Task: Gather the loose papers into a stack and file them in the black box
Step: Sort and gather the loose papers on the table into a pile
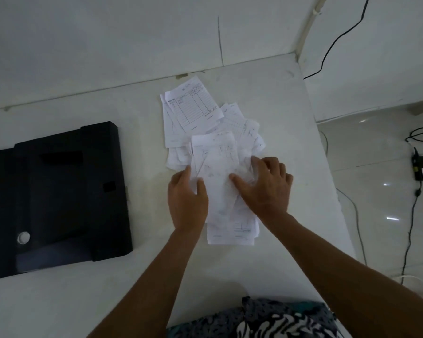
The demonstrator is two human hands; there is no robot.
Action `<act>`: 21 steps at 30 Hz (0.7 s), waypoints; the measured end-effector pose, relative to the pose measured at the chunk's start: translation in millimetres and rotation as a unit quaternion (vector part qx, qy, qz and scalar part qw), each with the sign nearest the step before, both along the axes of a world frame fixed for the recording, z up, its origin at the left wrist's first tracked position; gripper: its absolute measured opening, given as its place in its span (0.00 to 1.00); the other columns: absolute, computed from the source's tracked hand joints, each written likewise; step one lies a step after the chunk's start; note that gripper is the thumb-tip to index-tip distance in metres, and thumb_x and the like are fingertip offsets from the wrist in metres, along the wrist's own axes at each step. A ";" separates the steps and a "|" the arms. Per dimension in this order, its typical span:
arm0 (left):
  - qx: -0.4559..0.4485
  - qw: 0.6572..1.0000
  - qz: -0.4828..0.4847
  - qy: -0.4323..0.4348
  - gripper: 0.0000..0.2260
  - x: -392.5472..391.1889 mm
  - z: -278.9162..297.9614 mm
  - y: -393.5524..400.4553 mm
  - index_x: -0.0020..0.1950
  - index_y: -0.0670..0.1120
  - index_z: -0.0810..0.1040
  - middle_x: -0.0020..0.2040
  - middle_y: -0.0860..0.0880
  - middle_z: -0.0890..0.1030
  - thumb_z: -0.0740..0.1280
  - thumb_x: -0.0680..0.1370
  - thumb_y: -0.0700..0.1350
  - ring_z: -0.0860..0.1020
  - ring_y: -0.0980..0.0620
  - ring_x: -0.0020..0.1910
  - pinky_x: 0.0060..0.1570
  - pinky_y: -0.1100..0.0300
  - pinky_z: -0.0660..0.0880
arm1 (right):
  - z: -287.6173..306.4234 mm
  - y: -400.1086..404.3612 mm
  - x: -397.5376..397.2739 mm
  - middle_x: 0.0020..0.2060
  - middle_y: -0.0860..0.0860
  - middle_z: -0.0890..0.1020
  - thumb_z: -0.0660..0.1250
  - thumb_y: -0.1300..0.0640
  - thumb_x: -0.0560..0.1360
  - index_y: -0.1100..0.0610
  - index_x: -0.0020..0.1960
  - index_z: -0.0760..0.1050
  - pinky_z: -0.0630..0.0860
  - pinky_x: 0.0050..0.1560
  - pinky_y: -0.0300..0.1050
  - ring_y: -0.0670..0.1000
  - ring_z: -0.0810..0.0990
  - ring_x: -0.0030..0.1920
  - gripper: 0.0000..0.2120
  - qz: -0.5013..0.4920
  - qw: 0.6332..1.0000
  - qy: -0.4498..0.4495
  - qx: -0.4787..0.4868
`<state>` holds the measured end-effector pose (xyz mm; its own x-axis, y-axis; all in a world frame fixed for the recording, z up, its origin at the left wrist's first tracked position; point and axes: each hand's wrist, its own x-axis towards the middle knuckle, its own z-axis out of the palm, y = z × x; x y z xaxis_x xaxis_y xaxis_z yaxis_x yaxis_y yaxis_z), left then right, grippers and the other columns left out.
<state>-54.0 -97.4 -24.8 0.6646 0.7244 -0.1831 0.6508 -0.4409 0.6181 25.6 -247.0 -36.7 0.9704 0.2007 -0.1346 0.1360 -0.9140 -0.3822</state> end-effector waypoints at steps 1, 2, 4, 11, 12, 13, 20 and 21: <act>-0.007 1.000 -0.001 0.004 0.20 -3.8 -2.5 -3.3 0.71 0.44 0.74 0.63 0.46 0.79 0.66 0.79 0.45 0.77 0.47 0.62 0.63 0.52 0.75 | -0.2 4.6 0.9 0.55 0.49 0.77 0.66 0.32 0.72 0.50 0.61 0.74 0.67 0.56 0.52 0.54 0.74 0.56 0.27 -0.023 1.000 0.005 0.012; -0.018 1.000 0.002 0.005 0.19 -4.1 -2.3 -6.2 0.70 0.45 0.75 0.61 0.47 0.79 0.67 0.79 0.45 0.78 0.47 0.59 0.61 0.52 0.76 | 0.6 11.5 4.4 0.53 0.47 0.78 0.65 0.34 0.74 0.49 0.58 0.75 0.67 0.56 0.51 0.53 0.75 0.55 0.23 -0.060 0.998 0.019 0.029; -0.030 0.999 0.013 0.002 0.17 -1.1 2.2 -11.1 0.68 0.47 0.77 0.58 0.48 0.79 0.67 0.78 0.44 0.79 0.49 0.55 0.57 0.53 0.78 | 3.9 25.1 12.1 0.50 0.46 0.78 0.60 0.36 0.78 0.49 0.56 0.75 0.65 0.57 0.50 0.52 0.76 0.54 0.18 -0.131 0.988 0.056 0.062; -0.016 1.000 -0.003 -0.010 0.14 4.0 3.2 -7.4 0.63 0.46 0.81 0.57 0.48 0.82 0.68 0.78 0.47 0.80 0.49 0.54 0.56 0.53 0.79 | 1.0 11.1 -22.3 0.59 0.52 0.75 0.60 0.38 0.79 0.53 0.70 0.70 0.69 0.58 0.53 0.55 0.73 0.59 0.25 -0.022 1.000 -0.005 0.011; 0.003 1.000 -0.005 -0.017 0.13 7.2 4.8 -2.6 0.61 0.47 0.82 0.57 0.48 0.82 0.68 0.78 0.47 0.79 0.49 0.54 0.56 0.51 0.78 | 0.3 10.0 -18.4 0.60 0.52 0.75 0.60 0.38 0.79 0.54 0.71 0.69 0.68 0.59 0.53 0.55 0.73 0.60 0.27 -0.028 0.999 0.000 0.016; 0.028 0.999 0.001 -0.022 0.13 11.6 6.6 5.0 0.61 0.46 0.81 0.58 0.48 0.81 0.67 0.78 0.47 0.78 0.48 0.56 0.58 0.51 0.77 | 0.3 10.8 -9.3 0.62 0.53 0.74 0.60 0.37 0.79 0.54 0.73 0.67 0.68 0.60 0.54 0.56 0.72 0.62 0.29 -0.046 0.999 0.003 0.023; -0.017 0.996 0.082 0.043 0.23 60.0 13.1 63.1 0.71 0.42 0.73 0.68 0.43 0.76 0.64 0.81 0.54 0.73 0.44 0.67 0.61 0.52 0.72 | 6.3 43.6 60.4 0.72 0.54 0.68 0.58 0.34 0.77 0.57 0.77 0.61 0.64 0.70 0.57 0.57 0.67 0.71 0.37 -0.063 0.997 0.031 0.026; -0.023 0.997 0.071 0.035 0.18 64.2 13.0 60.5 0.65 0.43 0.76 0.62 0.44 0.79 0.64 0.80 0.53 0.76 0.45 0.62 0.55 0.55 0.72 | 7.3 51.0 61.1 0.69 0.54 0.70 0.59 0.34 0.77 0.56 0.75 0.63 0.66 0.67 0.56 0.57 0.69 0.68 0.35 -0.053 0.998 0.034 0.025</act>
<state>10.3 -36.9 -11.8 0.5401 0.8001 -0.2610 0.7470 -0.3129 0.5866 86.7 -196.0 -29.4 0.9754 0.1058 -0.1933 0.0120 -0.9014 -0.4328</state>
